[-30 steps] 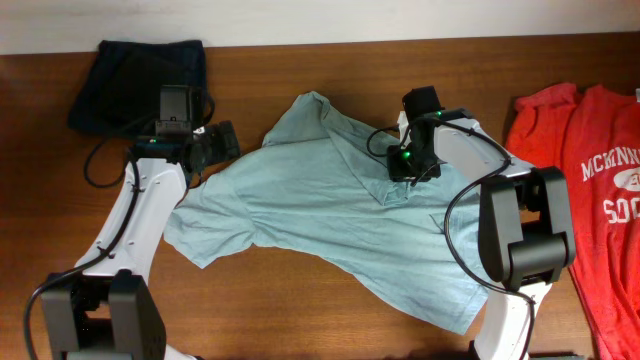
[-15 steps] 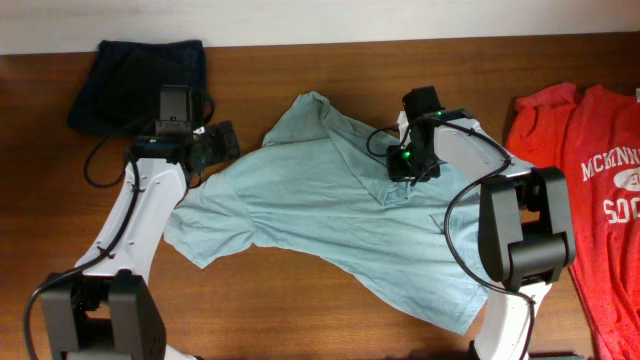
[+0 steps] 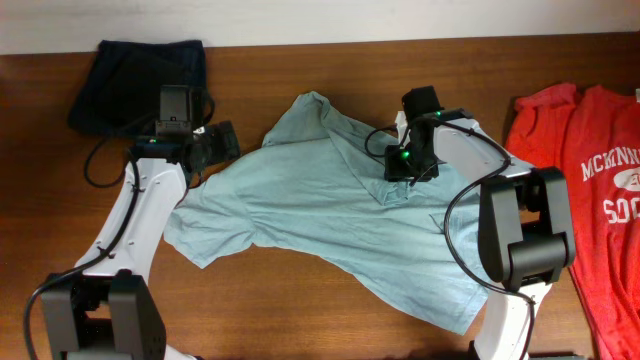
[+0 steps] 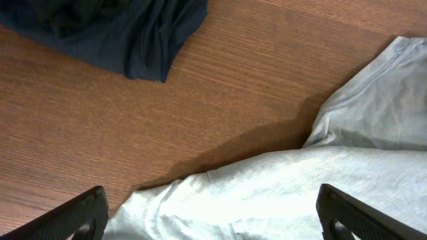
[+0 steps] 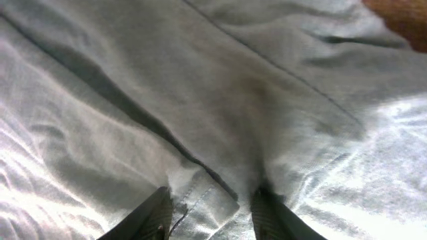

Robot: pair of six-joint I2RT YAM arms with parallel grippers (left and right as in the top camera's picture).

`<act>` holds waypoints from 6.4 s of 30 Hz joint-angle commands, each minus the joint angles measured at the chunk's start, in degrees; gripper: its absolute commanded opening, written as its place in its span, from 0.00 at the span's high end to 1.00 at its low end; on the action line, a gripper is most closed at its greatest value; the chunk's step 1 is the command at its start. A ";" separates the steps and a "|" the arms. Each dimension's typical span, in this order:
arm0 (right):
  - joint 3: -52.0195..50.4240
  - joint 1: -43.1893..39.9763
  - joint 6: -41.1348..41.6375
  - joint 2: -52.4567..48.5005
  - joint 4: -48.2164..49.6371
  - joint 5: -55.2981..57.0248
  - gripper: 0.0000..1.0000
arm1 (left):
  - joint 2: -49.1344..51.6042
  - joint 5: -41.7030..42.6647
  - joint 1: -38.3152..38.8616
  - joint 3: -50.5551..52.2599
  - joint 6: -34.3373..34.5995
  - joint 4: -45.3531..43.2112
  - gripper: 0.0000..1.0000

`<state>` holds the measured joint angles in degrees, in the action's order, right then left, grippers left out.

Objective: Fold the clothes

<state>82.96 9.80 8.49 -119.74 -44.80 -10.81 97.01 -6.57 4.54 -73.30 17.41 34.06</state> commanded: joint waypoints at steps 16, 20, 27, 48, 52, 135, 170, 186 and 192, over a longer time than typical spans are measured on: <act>1.01 1.51 -2.05 0.11 0.70 0.33 0.55 | -0.22 0.37 -0.04 -0.26 -0.09 0.04 0.01; 1.40 1.49 -2.69 0.11 0.70 0.33 0.51 | -0.22 0.37 -0.04 -0.26 -0.11 0.04 0.01; 4.76 1.49 -3.78 0.11 -0.85 0.52 0.49 | -0.22 0.37 -0.04 -0.26 -0.09 0.04 0.01; 5.33 1.49 -3.78 0.09 -2.78 0.52 0.54 | -0.22 0.37 -0.04 -0.26 -0.09 0.04 0.01; 5.33 1.55 -3.76 0.09 -3.23 0.52 0.55 | -0.22 0.37 -0.04 -0.26 -0.11 0.04 0.01; 31.06 -6.08 -20.46 -24.13 49.16 10.58 0.75 | -0.22 0.37 -0.04 -0.26 -0.09 0.04 0.01; 31.58 -9.07 -9.92 -19.47 9.51 5.11 0.96 | -0.22 0.37 -0.04 -0.26 -0.09 0.04 0.01; 31.61 -11.37 -9.49 -23.82 8.76 12.20 0.96 | -0.22 0.37 -0.04 -0.26 -0.11 0.04 0.01; 31.61 -13.31 -6.51 -22.60 6.03 16.24 0.96 | -0.22 0.37 -0.04 -0.26 -0.09 0.04 0.01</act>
<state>115.35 -1.06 0.21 -141.49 -37.21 0.25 97.01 -6.35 4.54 -73.30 17.41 34.09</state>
